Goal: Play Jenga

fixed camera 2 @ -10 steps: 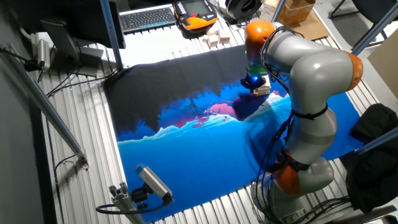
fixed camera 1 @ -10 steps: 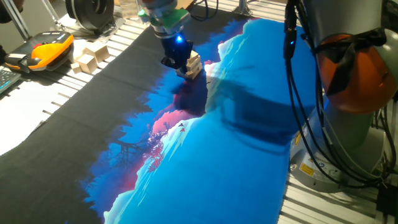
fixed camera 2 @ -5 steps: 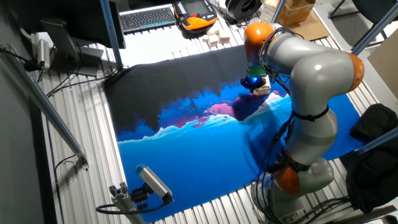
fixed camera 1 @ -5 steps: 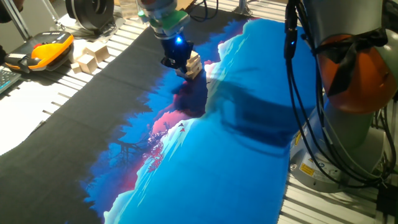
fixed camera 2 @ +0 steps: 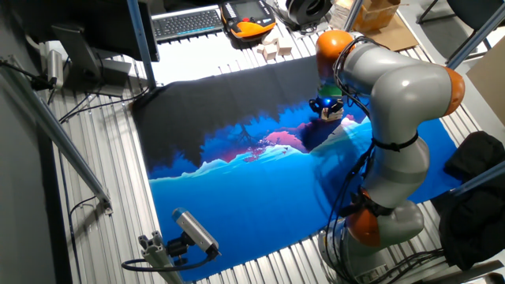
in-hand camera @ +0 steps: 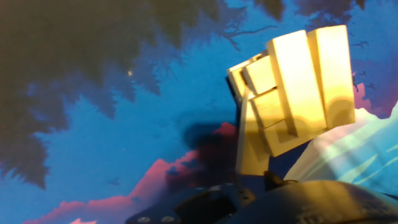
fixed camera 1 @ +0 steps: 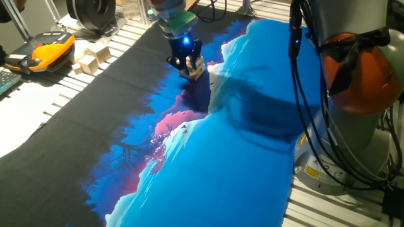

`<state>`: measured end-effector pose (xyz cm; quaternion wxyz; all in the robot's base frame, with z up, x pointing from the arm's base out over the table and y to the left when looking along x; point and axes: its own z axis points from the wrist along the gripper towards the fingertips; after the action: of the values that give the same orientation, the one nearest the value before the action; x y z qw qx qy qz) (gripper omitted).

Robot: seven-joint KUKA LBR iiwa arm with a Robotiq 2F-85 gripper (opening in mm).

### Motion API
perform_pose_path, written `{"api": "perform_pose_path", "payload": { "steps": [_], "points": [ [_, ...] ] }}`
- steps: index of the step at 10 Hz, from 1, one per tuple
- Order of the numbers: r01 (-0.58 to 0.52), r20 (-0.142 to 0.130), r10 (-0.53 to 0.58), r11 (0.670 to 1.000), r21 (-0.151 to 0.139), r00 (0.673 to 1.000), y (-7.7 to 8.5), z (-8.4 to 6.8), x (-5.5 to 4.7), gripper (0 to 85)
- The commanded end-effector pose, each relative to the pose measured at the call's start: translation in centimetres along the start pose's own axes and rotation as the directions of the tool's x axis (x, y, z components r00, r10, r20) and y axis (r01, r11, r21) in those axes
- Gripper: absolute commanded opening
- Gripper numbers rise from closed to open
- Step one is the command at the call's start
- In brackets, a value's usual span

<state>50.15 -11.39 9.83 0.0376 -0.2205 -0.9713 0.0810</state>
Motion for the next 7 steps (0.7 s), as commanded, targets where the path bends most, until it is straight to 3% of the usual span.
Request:
{"api": "perform_pose_path", "payload": {
  "steps": [1, 3, 7],
  "points": [
    [-0.006, 0.001, 0.006, 1.000, 0.000, 1.000, 0.1, 0.1, 0.2, 34.0],
    [-0.012, 0.028, 0.012, 1.000, 0.022, 1.000, 0.1, 1.1, 0.6, 34.0],
    [-0.005, 0.029, 0.004, 1.000, 0.008, 1.000, -0.6, 1.8, 0.4, 34.0]
  ]
}}
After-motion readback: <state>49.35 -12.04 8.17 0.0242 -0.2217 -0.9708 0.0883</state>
